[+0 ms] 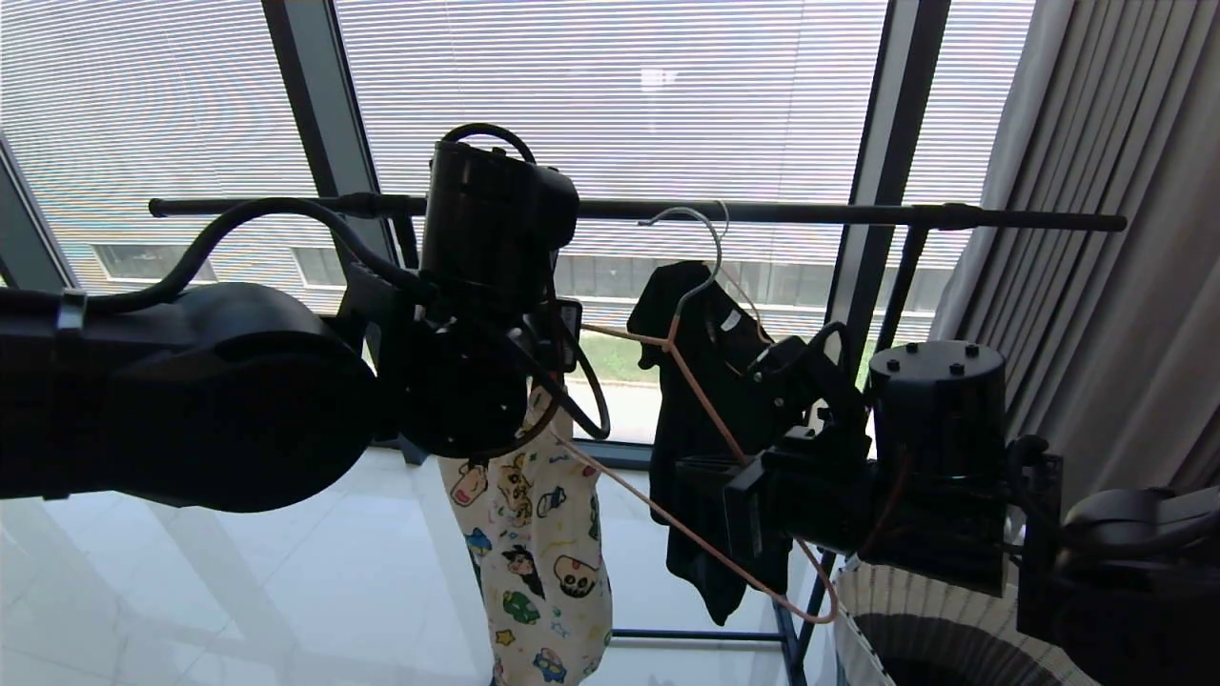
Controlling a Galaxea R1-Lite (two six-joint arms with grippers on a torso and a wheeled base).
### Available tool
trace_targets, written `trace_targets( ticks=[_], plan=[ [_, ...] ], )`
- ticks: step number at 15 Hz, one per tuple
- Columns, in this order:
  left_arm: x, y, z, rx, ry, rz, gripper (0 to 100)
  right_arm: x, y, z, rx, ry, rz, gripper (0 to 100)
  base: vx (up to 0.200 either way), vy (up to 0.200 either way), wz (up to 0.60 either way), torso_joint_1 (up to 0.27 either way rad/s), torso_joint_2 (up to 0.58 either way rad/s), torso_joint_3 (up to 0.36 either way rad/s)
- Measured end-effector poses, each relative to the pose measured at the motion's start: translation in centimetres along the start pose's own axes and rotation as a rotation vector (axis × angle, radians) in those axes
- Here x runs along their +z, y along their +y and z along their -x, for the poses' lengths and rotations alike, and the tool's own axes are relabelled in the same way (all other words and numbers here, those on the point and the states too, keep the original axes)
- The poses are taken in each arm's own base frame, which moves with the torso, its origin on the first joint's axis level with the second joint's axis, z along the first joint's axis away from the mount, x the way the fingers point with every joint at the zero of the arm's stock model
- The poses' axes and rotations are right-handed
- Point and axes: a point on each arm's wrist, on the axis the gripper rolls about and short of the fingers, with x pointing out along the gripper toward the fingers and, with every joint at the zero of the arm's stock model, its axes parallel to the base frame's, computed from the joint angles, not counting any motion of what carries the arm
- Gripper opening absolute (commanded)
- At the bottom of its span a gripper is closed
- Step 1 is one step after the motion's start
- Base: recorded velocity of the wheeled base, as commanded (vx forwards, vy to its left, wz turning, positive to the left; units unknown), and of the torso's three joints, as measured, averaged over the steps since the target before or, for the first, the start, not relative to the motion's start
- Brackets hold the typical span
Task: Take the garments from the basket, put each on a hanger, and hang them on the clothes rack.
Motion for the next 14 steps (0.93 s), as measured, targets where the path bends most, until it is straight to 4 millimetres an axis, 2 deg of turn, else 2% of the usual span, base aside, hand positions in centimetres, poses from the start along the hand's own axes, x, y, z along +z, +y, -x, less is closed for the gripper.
trace_targets(
  ticks=[4, 7, 8, 12, 14],
  plan=[
    [0.5, -2.1, 2.6, -0.098, -0.034, 0.016, 0, -0.3, 1.0, -1.5, -0.007, 0.009, 0.008, 0, 0.0, 0.0, 0.0, 0.0, 0.0, 0.0],
    [0.5, -2.8, 3.8, -0.154, -0.043, 0.031, 0, -0.6, 1.2, -1.9, -0.007, 0.018, 0.008, 0, 0.0, 0.0, 0.0, 0.0, 0.0, 0.0],
    [0.5, -2.8, 4.0, -0.16, -0.045, 0.033, 100, -0.6, 1.2, -2.0, -0.01, 0.017, 0.008, 0, 0.0, 0.0, 0.0, 0.0, 0.0, 0.0],
    [0.1, -2.1, 4.6, -0.214, -0.035, 0.015, 100, -0.5, 1.0, -1.9, -0.053, 0.007, 0.009, 0, 0.0, 0.0, 0.0, 0.0, 0.0, 0.0],
    [-0.4, -0.9, 5.5, -0.238, -0.031, -0.015, 100, -0.2, 1.1, -1.7, -0.052, -0.02, 0.013, 0, 0.0, 0.0, 0.0, 0.0, 0.0, 0.0]
  ],
)
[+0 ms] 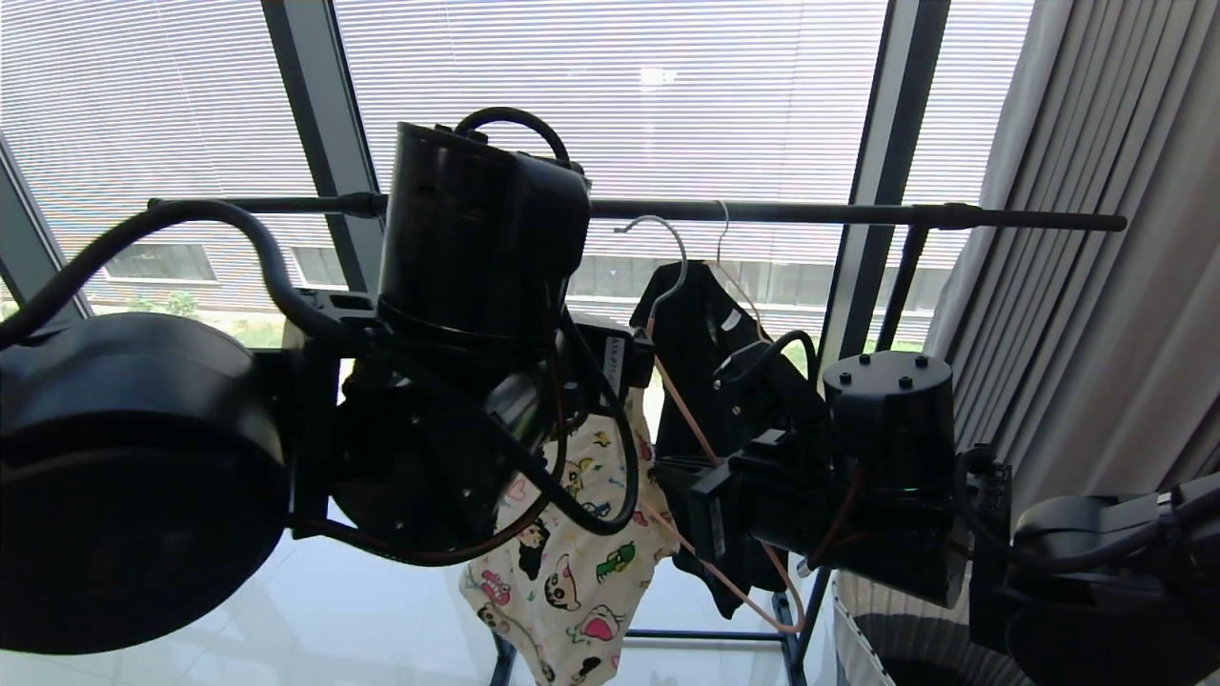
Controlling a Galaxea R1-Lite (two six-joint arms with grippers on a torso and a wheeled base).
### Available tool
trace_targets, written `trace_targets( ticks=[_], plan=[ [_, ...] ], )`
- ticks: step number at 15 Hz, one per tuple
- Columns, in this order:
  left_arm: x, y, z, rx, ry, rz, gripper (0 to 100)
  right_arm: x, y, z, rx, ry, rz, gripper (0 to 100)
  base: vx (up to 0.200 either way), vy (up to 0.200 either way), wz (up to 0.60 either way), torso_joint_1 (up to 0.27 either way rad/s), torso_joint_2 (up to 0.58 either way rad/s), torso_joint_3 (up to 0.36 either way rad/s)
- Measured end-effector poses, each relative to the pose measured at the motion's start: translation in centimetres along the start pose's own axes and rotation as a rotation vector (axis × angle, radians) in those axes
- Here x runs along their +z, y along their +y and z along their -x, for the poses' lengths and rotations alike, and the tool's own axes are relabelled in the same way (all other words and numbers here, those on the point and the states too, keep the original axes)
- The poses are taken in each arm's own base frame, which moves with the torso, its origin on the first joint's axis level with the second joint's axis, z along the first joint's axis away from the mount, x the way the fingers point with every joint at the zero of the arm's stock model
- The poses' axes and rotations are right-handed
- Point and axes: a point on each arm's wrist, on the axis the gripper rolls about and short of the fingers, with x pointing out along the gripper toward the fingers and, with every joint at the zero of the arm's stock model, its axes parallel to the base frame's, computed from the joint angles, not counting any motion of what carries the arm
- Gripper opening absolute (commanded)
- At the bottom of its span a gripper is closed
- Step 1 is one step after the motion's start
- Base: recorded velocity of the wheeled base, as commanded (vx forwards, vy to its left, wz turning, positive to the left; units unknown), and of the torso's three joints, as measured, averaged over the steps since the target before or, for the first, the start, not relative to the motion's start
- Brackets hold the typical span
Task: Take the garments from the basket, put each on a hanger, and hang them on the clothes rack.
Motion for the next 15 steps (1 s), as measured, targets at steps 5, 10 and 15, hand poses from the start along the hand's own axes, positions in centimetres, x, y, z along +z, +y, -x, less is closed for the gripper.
trace_targets(
  ticks=[5, 10, 15],
  plan=[
    [-3.1, 5.8, 3.6, -0.192, 0.033, -0.183, 100, -0.7, -1.4, 1.4, 0.028, 0.004, 0.097, 0, 0.0, 0.0, 0.0, 0.0, 0.0, 0.0],
    [-6.1, 11.2, 5.8, -0.535, -0.034, -0.357, 100, -3.4, -3.0, 5.3, 0.163, 0.083, 0.288, 0, 0.0, 0.0, 0.0, 0.0, 0.0, 0.0],
    [-11.0, 11.4, 6.7, -0.785, -0.025, -0.52, 100, -6.5, -3.1, 7.8, 0.27, 0.159, 0.434, 0, 0.0, 0.0, 0.0, 0.0, 0.0, 0.0]
  ],
)
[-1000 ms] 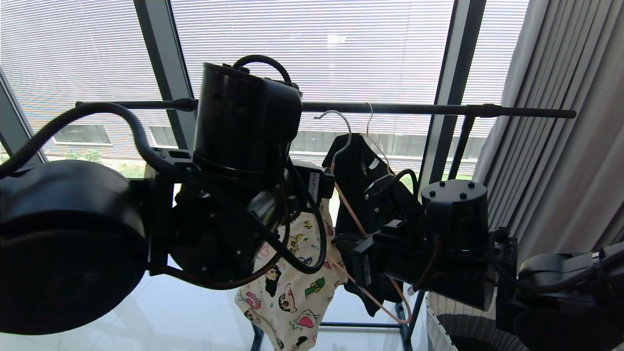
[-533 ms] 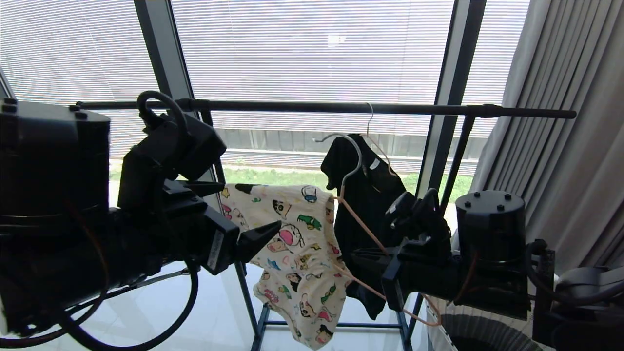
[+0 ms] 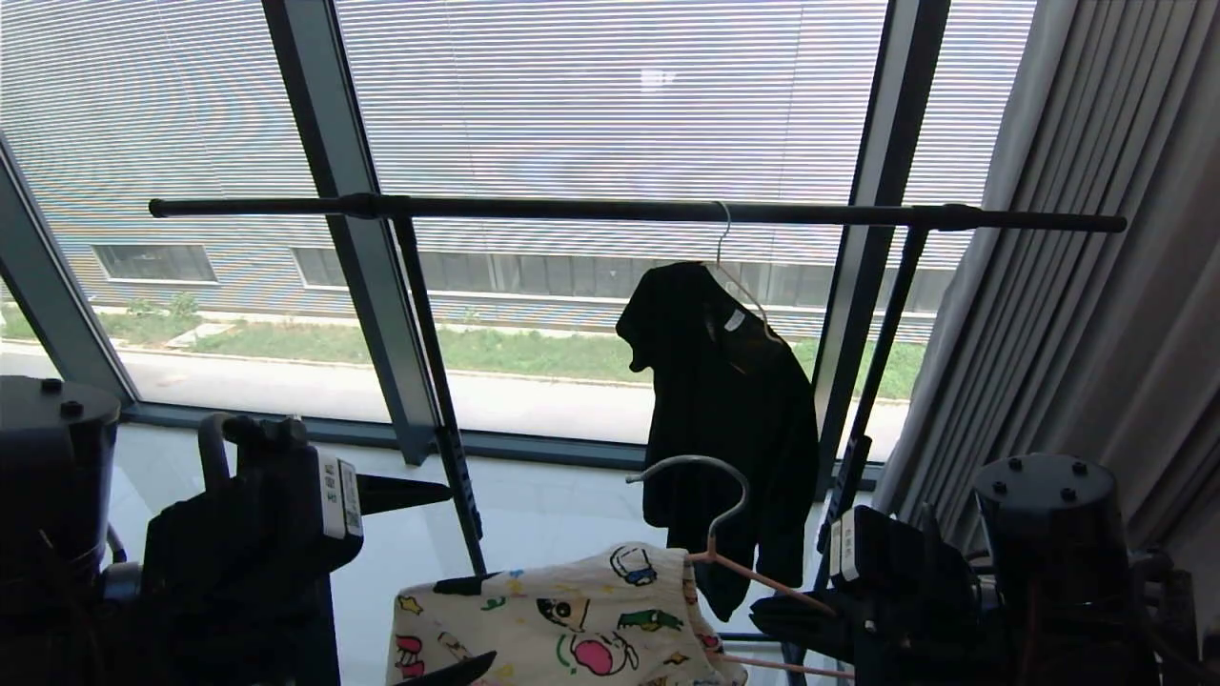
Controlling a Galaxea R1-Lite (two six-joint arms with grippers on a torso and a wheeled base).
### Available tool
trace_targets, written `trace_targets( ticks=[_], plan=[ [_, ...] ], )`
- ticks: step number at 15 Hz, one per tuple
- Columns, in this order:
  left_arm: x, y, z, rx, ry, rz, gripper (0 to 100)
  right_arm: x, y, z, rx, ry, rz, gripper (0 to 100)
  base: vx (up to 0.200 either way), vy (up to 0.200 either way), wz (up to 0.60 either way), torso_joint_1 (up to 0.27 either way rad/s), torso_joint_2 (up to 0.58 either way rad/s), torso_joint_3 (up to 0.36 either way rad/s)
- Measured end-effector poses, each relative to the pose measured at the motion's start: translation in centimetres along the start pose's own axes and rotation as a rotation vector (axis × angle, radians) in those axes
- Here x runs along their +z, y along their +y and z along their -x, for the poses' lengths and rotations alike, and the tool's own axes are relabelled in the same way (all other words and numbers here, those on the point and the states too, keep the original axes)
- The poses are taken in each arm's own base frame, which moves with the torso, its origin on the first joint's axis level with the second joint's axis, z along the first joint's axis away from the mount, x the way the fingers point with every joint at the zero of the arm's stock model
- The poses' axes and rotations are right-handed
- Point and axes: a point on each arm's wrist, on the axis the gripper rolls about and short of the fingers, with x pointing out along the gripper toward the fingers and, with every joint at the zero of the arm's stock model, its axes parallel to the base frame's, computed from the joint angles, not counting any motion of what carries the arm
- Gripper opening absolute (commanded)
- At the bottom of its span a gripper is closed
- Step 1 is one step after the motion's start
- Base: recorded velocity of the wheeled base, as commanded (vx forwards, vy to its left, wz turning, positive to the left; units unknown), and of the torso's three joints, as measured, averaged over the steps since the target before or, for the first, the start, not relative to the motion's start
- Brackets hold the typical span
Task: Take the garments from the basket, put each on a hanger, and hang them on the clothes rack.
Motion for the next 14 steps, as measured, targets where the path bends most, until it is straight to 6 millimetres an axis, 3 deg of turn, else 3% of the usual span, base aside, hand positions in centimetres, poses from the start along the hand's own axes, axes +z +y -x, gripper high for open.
trace_targets(
  ticks=[4, 11, 12, 14],
  plan=[
    [-1.2, -1.3, -0.6, -0.067, 0.035, -0.007, 100, 0.4, 1.0, -0.2, 0.037, -0.009, 0.021, 0, 0.0, 0.0, 0.0, 0.0, 0.0, 0.0],
    [-0.6, -0.5, -3.0, -0.061, -0.016, -0.037, 100, 2.2, 2.1, -1.0, 0.064, -0.056, 0.057, 0, 0.0, 0.0, 0.0, 0.0, 0.0, 0.0],
    [-0.7, -0.6, -3.2, -0.071, -0.009, -0.035, 0, 2.4, 2.1, -1.1, 0.064, -0.06, 0.06, 0, 0.0, 0.0, 0.0, 0.0, 0.0, 0.0],
    [-0.9, -0.7, -3.6, -0.079, 0.007, -0.031, 0, 2.7, 2.1, -1.1, 0.061, -0.069, 0.064, 0, 0.0, 0.0, 0.0, 0.0, 0.0, 0.0]
  ],
)
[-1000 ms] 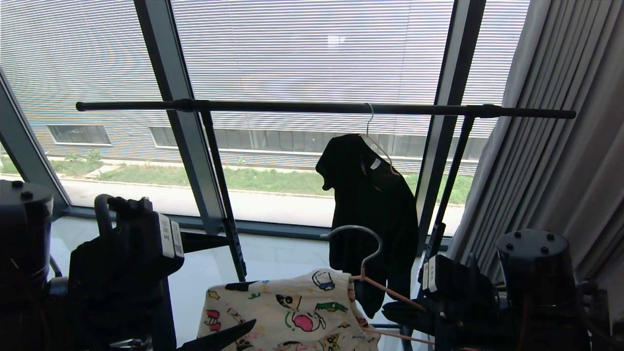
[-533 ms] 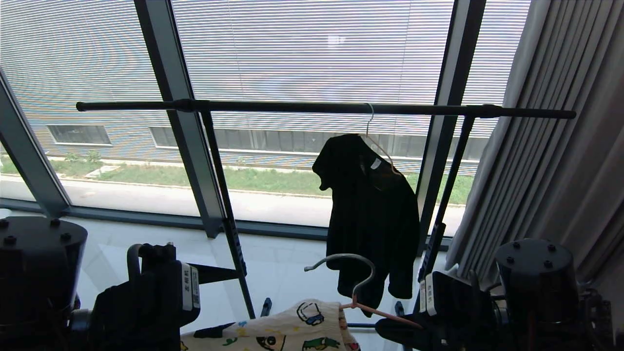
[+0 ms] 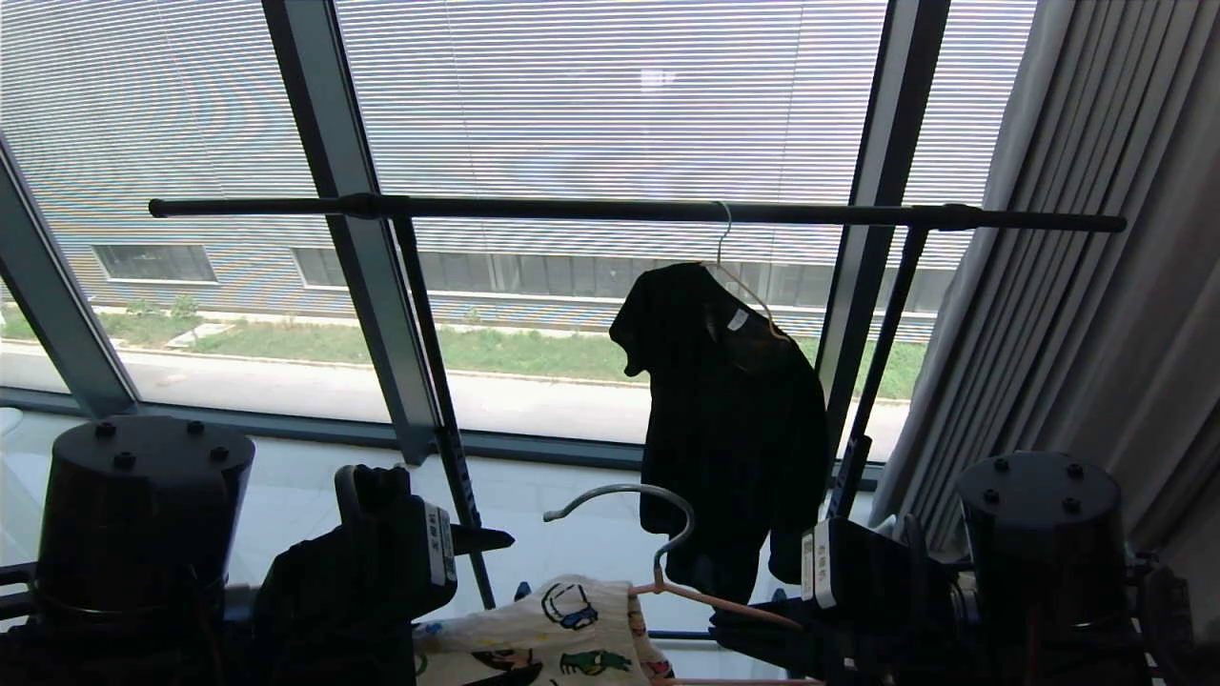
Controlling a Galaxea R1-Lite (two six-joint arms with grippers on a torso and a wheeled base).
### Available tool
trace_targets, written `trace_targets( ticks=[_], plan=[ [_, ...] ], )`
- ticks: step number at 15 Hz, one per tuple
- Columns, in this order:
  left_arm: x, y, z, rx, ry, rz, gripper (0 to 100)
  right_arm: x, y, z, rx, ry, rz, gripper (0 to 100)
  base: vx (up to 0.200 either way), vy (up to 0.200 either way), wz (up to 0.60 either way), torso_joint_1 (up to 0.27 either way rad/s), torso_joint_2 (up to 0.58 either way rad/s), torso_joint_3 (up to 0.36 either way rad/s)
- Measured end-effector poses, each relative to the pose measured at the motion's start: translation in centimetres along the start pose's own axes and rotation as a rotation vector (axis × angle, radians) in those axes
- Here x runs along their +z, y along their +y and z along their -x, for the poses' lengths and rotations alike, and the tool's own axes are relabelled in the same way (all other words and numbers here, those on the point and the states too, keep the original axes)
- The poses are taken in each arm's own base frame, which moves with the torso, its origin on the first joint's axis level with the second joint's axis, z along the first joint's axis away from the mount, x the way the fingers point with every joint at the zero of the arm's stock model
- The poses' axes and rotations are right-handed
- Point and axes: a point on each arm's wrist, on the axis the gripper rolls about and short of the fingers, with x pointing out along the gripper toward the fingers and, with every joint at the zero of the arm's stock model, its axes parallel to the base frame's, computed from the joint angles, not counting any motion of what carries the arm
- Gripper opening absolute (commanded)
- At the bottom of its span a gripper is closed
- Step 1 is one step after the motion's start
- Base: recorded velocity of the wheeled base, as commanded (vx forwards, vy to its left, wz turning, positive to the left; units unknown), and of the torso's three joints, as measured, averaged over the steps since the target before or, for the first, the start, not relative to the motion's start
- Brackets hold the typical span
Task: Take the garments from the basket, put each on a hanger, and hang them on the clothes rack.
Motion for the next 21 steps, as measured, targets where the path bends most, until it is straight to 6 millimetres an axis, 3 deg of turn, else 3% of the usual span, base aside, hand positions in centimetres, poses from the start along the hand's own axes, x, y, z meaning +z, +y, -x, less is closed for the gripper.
trace_targets(
  ticks=[5, 6, 12, 16, 18, 21],
  plan=[
    [-0.2, 0.1, -0.4, 0.004, 0.02, 0.002, 0, 0.4, -0.1, -0.1, -0.004, -0.013, 0.006, 0, 0.0, 0.0, 0.0, 0.0, 0.0, 0.0],
    [-0.2, 0.1, -0.4, 0.005, 0.019, 0.004, 0, 0.4, -0.1, -0.1, -0.011, -0.01, 0.007, 100, 0.0, 0.0, 0.0, 0.0, 0.0, 0.0],
    [-1.6, 0.8, 0.2, 0.122, 0.073, 0.035, 0, 0.1, -1.2, 0.4, -0.147, 0.025, -0.008, 100, 0.0, 0.0, 0.0, 0.0, 0.0, 0.0],
    [-3.8, 3.0, 1.9, 0.288, 0.133, 0.128, 0, -0.1, -2.4, 1.2, -0.2, 0.027, -0.019, 100, 0.0, 0.0, 0.0, 0.0, 0.0, 0.0],
    [-3.8, 3.8, 2.4, 0.331, 0.131, 0.141, 0, -0.2, -2.5, 1.2, -0.204, 0.028, -0.025, 100, 0.0, 0.0, 0.0, 0.0, 0.0, 0.0],
    [-2.1, 5.7, 2.8, 0.39, 0.069, 0.159, 0, -0.4, -2.6, 0.8, -0.204, 0.021, -0.08, 100, 0.0, 0.0, 0.0, 0.0, 0.0, 0.0]
  ],
)
